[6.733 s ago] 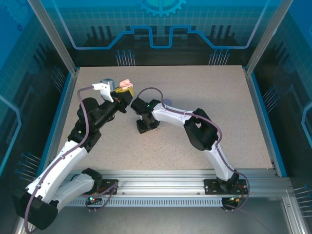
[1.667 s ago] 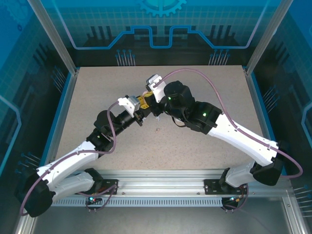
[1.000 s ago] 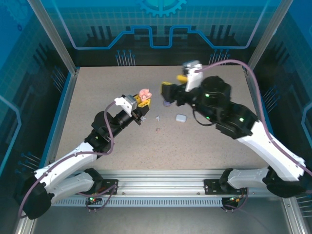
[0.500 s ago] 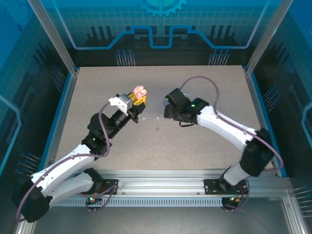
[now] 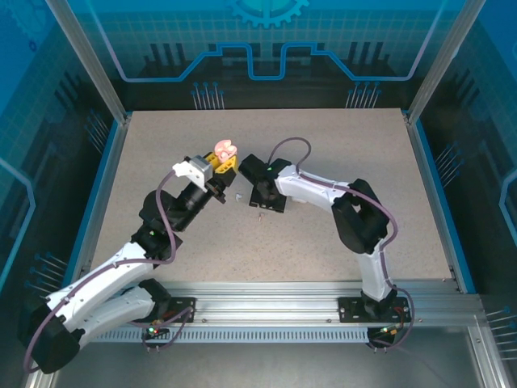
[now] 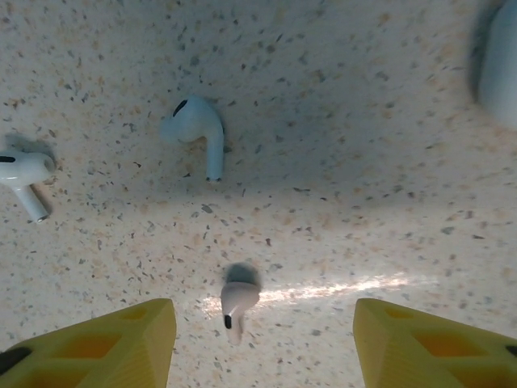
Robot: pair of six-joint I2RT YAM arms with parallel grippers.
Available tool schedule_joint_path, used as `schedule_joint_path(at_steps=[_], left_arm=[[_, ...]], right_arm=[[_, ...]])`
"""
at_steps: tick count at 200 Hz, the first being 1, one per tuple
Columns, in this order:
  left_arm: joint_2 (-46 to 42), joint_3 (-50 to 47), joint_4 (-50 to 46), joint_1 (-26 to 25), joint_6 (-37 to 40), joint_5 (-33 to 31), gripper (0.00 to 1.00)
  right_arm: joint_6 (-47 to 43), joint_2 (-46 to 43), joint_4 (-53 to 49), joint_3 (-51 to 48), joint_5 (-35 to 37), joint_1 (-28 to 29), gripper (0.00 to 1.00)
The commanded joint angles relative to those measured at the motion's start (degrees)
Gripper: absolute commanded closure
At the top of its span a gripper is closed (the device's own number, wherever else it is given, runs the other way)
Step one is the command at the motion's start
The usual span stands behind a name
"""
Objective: Insert the wireless bluetooth earbuds into the charging case
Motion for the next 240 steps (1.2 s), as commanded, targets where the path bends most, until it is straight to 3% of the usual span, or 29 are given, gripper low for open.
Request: schedule_joint_path(at_steps=[1, 74, 213, 240], left_arm=[[-1.2, -0.7, 3.3, 0.1, 0.0, -1.3, 1.0], [-1.8, -1.8, 3.7, 0.1, -0.1, -1.6, 1.0], [-2.0, -2.4, 3.6, 0.5, -0.8, -1.6, 1.0], [-2.0, -2.4, 3.5, 0.5, -1.0, -1.5, 1.0]], right_arm=[[2.7, 3.0, -4.5, 2.9, -0.8, 1.1, 0.42], [3.6, 8.4, -5.3, 5.8, -2.1, 2.1, 0.55], [3.0, 11.4, -5.0, 6.0, -1.2, 1.5, 0.66], [2.4, 11.0, -4.8, 5.7, -1.1, 1.4, 0.74]])
